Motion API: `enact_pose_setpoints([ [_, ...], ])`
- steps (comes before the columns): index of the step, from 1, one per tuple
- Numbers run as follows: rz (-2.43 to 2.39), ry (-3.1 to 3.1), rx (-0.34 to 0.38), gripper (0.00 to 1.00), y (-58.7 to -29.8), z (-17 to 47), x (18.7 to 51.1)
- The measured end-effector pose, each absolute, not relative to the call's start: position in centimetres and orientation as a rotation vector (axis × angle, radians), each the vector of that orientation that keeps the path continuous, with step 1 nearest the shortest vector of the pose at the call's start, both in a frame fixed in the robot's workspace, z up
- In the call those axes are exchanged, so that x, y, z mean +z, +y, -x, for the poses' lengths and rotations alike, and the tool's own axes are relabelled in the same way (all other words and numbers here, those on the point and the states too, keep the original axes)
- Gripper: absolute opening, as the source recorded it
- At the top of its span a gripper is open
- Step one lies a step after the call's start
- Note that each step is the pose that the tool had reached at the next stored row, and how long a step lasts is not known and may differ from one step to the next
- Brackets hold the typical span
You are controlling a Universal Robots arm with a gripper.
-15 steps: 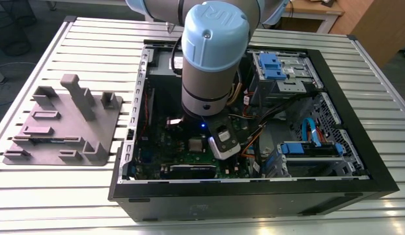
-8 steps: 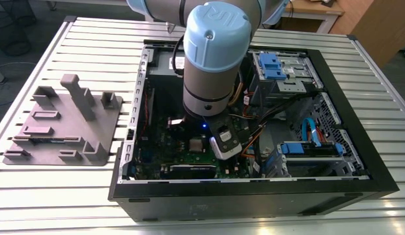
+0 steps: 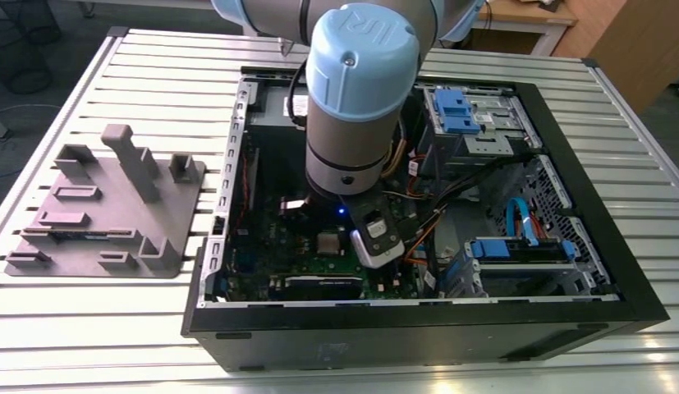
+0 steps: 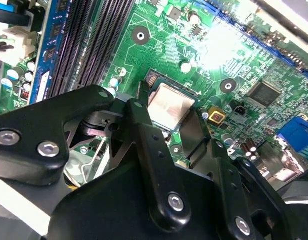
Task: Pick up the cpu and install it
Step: 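Place the cpu into insertion slot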
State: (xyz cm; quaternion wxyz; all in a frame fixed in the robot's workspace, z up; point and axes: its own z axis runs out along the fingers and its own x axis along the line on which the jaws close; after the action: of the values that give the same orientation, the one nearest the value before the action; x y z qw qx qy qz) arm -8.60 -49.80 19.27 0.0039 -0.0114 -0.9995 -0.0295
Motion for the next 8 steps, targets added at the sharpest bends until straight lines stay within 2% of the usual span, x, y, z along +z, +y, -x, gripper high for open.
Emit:
enact_pose_setpoints([
  [8, 0.037, -3.132, -0.091, 0.52, -49.80, 8.61, 19.13],
])
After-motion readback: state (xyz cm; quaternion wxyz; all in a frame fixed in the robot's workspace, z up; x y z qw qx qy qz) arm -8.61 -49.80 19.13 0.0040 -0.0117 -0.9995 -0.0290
